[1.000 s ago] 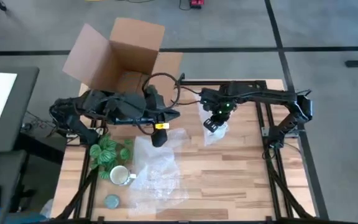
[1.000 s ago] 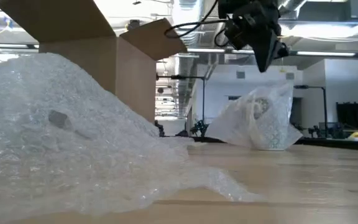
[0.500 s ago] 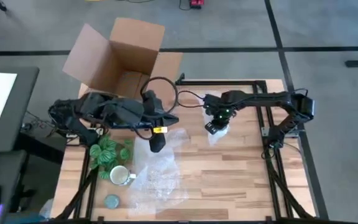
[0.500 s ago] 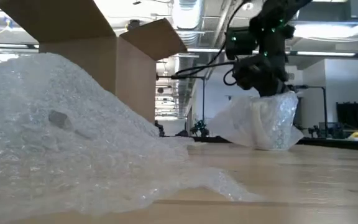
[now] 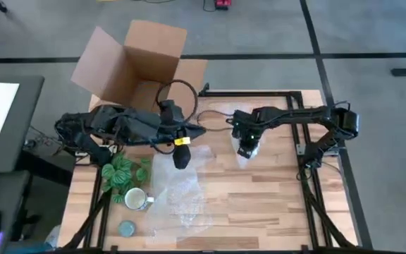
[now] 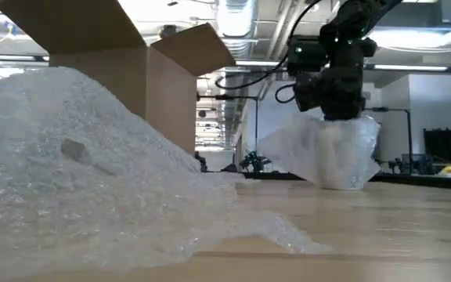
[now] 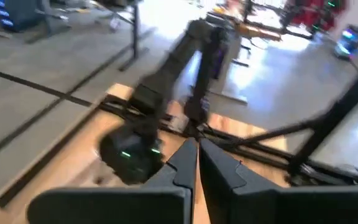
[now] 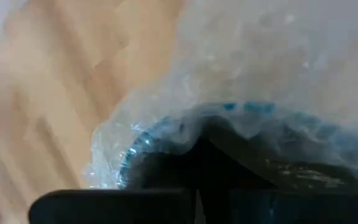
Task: Wrap mug
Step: Wrap the green mug with bubble wrap
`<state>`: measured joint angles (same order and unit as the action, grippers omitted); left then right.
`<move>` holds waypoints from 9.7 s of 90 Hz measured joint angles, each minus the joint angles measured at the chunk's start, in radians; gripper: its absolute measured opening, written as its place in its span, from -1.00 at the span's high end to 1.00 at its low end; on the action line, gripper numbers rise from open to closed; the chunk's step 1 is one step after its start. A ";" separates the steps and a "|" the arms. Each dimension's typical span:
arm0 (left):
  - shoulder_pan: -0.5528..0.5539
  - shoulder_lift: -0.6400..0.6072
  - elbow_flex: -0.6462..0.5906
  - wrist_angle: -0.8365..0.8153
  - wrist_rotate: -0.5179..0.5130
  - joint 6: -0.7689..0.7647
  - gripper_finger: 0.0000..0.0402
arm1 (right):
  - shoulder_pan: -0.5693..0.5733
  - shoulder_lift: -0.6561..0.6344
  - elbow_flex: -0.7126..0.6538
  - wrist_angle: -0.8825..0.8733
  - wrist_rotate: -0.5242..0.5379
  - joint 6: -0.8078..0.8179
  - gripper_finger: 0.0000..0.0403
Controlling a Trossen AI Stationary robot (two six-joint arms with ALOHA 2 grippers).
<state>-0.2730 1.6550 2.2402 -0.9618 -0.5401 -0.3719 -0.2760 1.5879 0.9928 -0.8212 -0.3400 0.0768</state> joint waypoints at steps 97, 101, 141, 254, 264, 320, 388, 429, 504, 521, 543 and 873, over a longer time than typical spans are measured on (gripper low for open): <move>-0.080 0.000 0.000 0.001 -0.111 -0.139 1.00 | 0.095 0.004 0.253 -0.244 -0.074 0.031 1.00; -0.091 0.000 0.000 -0.001 -0.110 -0.138 1.00 | 0.095 0.004 0.207 -0.195 -0.052 0.087 1.00; -0.192 0.000 0.000 -0.027 -0.108 -0.154 1.00 | 0.113 -0.004 -0.039 -0.026 0.111 0.259 1.00; -0.283 0.176 -0.010 0.049 -0.232 -0.503 1.00 | 0.293 0.010 0.030 0.065 0.125 -0.234 1.00; -0.275 0.179 -0.010 0.038 -0.247 -0.507 1.00 | 0.324 0.013 0.093 0.037 0.145 -0.293 1.00; -0.263 0.179 -0.010 0.044 -0.248 -0.544 1.00 | 0.336 0.003 0.534 -0.348 -0.020 -0.019 1.00; -0.271 0.178 -0.009 0.099 -0.136 -0.379 1.00 | 0.292 0.175 0.357 -0.425 0.247 0.248 1.00; -0.283 0.178 -0.009 0.101 -0.136 -0.399 1.00 | 0.301 0.109 0.347 -0.366 0.209 0.263 1.00; -0.290 0.178 -0.009 0.106 -0.117 -0.396 1.00 | 0.340 0.121 0.239 -0.189 0.276 0.496 1.00; -0.293 0.178 -0.009 0.106 -0.117 -0.395 1.00 | 0.367 0.187 0.204 -0.143 0.293 0.486 1.00; -0.294 0.178 -0.009 0.106 -0.118 -0.395 1.00 | 0.368 0.139 0.366 -0.302 0.289 0.476 1.00; -0.294 0.178 -0.009 0.107 -0.121 -0.408 1.00 | 0.335 -0.012 0.115 -0.119 0.238 0.532 1.00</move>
<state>-0.5667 1.8332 2.2311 -0.8549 -0.6614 -0.7799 0.0595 1.5761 1.1075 -0.9404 -0.1024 0.6091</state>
